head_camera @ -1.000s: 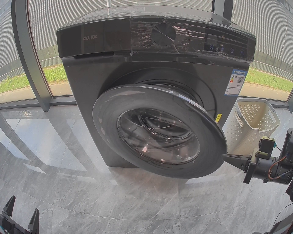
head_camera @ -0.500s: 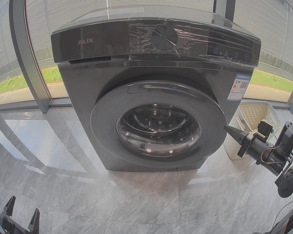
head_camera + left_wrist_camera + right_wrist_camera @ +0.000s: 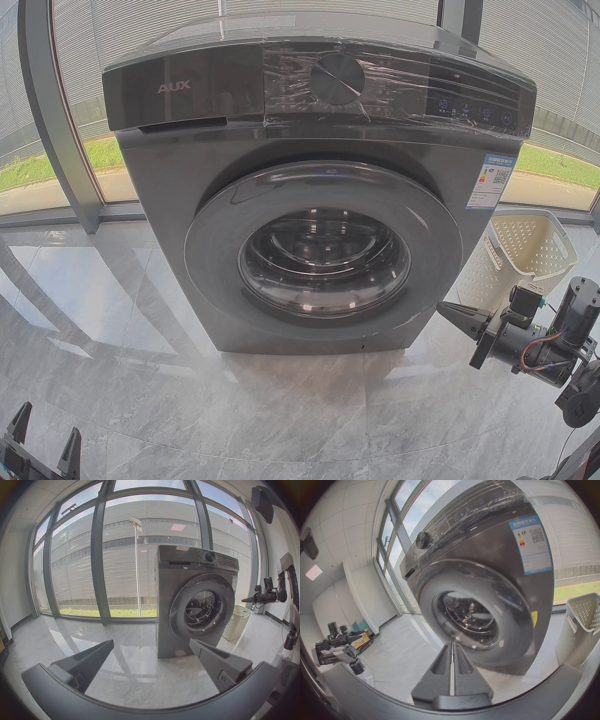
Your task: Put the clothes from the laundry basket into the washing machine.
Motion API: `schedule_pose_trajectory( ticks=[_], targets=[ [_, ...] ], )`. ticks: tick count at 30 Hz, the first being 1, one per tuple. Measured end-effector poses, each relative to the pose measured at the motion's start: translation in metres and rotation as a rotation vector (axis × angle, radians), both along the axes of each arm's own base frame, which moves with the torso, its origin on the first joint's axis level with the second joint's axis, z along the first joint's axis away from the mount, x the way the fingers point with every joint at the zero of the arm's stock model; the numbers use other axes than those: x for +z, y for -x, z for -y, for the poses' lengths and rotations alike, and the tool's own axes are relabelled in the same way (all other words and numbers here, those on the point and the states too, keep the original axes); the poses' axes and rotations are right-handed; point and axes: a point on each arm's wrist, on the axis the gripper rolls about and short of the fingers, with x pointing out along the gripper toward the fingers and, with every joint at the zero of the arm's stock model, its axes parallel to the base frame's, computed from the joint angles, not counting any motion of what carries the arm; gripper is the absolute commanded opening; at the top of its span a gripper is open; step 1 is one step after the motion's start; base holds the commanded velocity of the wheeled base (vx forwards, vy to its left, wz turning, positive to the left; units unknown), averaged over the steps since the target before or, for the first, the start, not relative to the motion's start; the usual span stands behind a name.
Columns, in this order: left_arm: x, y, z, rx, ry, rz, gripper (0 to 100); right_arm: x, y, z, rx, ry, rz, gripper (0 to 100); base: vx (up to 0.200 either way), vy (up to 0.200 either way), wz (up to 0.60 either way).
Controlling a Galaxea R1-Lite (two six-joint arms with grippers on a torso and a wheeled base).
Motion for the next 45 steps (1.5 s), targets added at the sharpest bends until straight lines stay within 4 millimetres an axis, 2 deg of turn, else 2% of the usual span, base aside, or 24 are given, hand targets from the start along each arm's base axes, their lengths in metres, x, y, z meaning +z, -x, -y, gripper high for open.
schedule_pose_trajectory(
  ticks=[6, 13, 21, 35, 42, 45],
  targets=[
    [0.000, 0.000, 0.000, 0.000, 0.001, 0.000, 100, 0.005, -0.007, -0.003, -0.039, 0.004, 0.048, 0, 0.200, 0.000, 0.00],
    [0.000, 0.000, 0.000, 0.002, -0.001, -0.001, 100, 0.020, -0.019, -0.006, -0.089, -0.051, 0.164, 0, 0.000, 0.000, 0.00],
    [0.000, 0.000, 0.000, 0.002, 0.000, -0.001, 100, 0.019, -0.027, -0.012, -0.115, -0.050, 0.171, 0, 0.000, 0.000, 0.00],
    [0.000, 0.000, 0.000, 0.003, -0.001, -0.002, 100, 0.021, -0.034, -0.008, -0.208, -0.047, 0.193, 0, 0.000, 0.000, 0.00],
    [0.000, 0.000, 0.000, 0.003, 0.000, -0.002, 100, 0.017, -0.027, -0.009, -0.183, -0.044, 0.183, 0, 0.000, 0.000, 0.00],
    [0.000, 0.000, 0.000, 0.004, 0.000, -0.002, 100, 0.006, -0.010, -0.011, -0.115, -0.011, 0.134, 0, 0.000, 0.000, 0.00]
  ],
)
